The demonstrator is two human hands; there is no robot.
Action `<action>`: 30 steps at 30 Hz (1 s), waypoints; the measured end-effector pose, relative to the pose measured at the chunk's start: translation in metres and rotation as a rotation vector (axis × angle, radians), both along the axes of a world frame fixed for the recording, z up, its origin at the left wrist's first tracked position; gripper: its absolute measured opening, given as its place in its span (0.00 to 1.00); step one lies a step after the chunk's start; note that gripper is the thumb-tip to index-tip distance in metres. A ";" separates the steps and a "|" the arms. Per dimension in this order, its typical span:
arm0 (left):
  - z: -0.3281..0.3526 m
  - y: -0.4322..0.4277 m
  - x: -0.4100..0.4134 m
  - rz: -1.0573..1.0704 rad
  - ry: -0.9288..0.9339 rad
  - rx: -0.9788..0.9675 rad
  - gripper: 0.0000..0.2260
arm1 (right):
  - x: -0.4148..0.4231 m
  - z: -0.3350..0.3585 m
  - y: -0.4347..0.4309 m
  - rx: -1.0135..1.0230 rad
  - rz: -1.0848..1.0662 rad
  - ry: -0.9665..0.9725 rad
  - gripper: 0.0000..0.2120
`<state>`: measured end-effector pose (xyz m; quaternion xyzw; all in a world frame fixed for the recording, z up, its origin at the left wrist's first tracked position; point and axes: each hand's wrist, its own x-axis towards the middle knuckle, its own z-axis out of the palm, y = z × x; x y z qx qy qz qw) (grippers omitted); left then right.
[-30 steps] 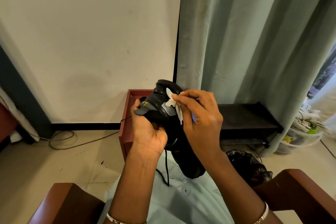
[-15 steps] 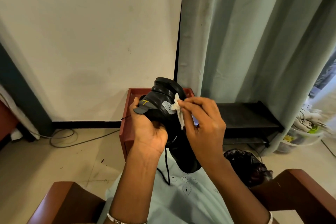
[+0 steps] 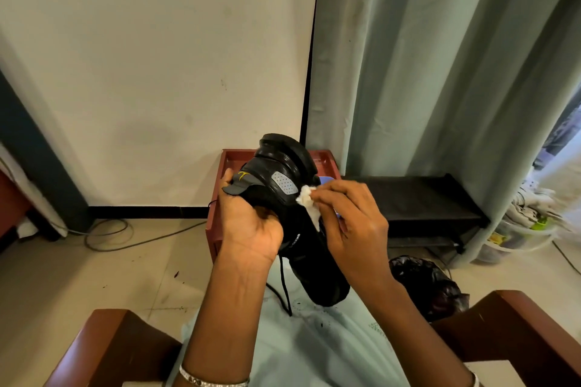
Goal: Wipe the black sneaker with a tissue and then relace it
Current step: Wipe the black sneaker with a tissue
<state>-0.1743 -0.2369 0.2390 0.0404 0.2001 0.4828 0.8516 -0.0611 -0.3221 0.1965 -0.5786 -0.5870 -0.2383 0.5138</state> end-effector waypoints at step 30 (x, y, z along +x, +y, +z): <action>0.018 0.032 0.011 0.005 -0.022 -0.072 0.15 | 0.014 0.028 0.032 -0.047 0.024 0.047 0.06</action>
